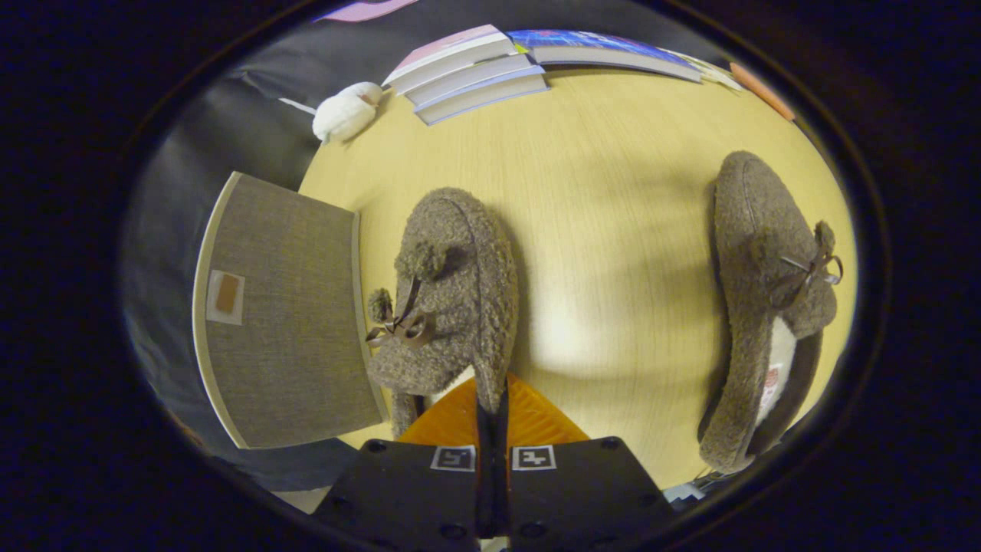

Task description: Open the storage box then place both shoes into the box .Put the left shoe in first, then the right shoe, with the right side of both shoes facing outward in a uniform manner.

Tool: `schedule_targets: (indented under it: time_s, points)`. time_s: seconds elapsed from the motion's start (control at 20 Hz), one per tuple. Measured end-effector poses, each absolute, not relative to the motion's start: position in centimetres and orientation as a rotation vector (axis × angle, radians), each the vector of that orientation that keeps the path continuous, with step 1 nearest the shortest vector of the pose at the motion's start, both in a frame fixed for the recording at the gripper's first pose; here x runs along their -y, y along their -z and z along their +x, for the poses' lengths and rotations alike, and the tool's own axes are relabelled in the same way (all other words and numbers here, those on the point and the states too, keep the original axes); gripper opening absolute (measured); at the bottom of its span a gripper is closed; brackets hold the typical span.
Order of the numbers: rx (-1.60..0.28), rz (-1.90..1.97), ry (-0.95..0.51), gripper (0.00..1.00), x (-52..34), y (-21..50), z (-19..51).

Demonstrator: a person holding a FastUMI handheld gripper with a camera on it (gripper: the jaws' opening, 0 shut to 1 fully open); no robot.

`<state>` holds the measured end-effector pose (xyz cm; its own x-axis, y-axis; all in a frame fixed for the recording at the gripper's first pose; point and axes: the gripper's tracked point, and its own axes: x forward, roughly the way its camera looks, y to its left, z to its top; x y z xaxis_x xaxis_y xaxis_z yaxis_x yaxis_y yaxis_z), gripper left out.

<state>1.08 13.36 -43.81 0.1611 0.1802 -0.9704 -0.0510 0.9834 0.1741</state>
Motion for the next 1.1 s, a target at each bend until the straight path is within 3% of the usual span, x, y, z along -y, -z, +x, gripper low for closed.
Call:
schedule_targets:
  time_s: [0.75, 1.1]
  points:
    - [-1.406, 0.385, -0.281, 0.04, -18.6, 32.6, -5.1]
    - [-1.326, 0.437, -0.421, 0.04, -24.6, 25.5, -4.5]
